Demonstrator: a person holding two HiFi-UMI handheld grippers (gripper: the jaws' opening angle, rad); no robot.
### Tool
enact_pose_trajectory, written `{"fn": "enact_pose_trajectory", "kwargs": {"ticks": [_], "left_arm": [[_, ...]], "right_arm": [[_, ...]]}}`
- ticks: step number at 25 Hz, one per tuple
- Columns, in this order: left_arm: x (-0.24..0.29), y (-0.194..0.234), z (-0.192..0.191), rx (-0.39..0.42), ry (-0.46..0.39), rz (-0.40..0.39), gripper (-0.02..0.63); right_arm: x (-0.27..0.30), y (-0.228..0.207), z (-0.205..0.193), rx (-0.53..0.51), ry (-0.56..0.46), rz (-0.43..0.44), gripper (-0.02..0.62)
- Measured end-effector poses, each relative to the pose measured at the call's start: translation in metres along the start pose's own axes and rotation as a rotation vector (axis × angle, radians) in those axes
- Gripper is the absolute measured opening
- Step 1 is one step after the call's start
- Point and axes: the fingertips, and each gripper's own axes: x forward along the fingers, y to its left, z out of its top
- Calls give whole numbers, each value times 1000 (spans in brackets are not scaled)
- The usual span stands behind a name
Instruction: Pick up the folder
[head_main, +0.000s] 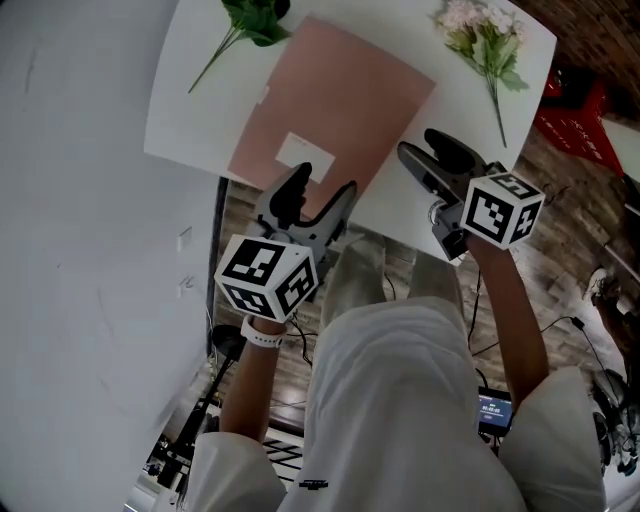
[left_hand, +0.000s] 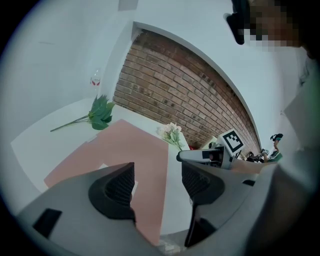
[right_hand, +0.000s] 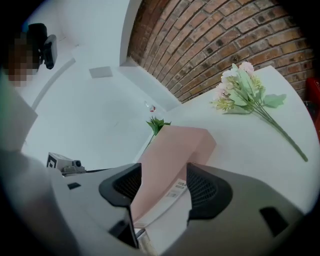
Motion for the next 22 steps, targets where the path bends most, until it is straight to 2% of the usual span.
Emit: {"fn": "enact_pose_trajectory", "kwargs": {"ticks": [8, 17, 22], "left_arm": [[24, 23, -4, 31, 48, 6, 291], [38, 26, -19, 32, 107, -13, 295], [41, 27, -22, 33, 116, -9, 295]], "right_arm": [[28, -19, -6, 51, 15, 24, 268], [48, -22, -10, 76, 23, 60, 274], [52, -28, -5, 130, -1, 83, 278]]}}
